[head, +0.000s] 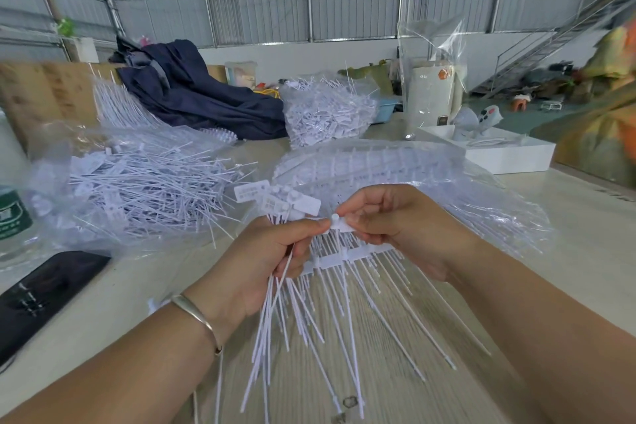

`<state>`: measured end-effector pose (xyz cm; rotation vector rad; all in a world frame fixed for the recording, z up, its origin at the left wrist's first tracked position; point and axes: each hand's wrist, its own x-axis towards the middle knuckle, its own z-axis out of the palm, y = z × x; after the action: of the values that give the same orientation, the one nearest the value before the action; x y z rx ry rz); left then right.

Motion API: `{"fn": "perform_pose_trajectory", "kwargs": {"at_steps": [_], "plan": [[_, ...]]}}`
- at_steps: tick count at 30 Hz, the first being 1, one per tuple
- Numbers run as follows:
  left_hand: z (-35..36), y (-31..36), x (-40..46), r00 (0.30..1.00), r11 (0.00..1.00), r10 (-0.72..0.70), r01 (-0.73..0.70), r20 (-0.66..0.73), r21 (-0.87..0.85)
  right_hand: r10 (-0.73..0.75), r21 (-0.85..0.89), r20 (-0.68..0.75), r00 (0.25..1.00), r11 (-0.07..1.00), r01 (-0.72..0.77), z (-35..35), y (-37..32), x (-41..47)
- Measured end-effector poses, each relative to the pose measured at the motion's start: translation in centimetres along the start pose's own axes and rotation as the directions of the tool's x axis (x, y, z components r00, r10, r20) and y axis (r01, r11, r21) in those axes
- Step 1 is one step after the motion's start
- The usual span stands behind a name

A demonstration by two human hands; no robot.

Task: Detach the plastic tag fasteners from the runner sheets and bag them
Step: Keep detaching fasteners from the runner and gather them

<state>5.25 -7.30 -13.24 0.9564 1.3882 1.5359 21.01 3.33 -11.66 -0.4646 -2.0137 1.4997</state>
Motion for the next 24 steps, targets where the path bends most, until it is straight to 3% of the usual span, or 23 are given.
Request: {"fn": "perform_pose_trajectory", "kwargs": {"at_steps": [9,13,18,21,24], "plan": [[-0.4,0.0,0.2,0.996,0.996,0.019,-0.026,0.092,0.082,0.016,-0.068,0.022,1.000,0.998,-0.014,-0.6,-0.2,-0.1],[-0.2,0.1,0.0,0.991,0.994,0.005,-0.019,0.133,0.104,0.052,-0.068,0.094,0.994,0.997,-0.045,-1.1,-0.4,-0.1],[-0.2,0.4,0.0,0.999,0.989,0.050,-0.052,0.016,0.138,0.134,-0.094,0.169,0.976,0.988,-0.119,-1.8,-0.6,-0.3],[-1.0,0.8,0.0,0.995,0.993,0.090,-0.087,-0.037,0.081,0.110,0.019,0.115,0.987,0.993,-0.113,-1.7,-0.5,-0.2],[-1.0,0.7,0.1,0.998,0.998,0.057,-0.057,0.005,-0.018,0.037,0.174,0.024,0.999,0.984,-0.041,-1.4,-0.3,0.1]]}}
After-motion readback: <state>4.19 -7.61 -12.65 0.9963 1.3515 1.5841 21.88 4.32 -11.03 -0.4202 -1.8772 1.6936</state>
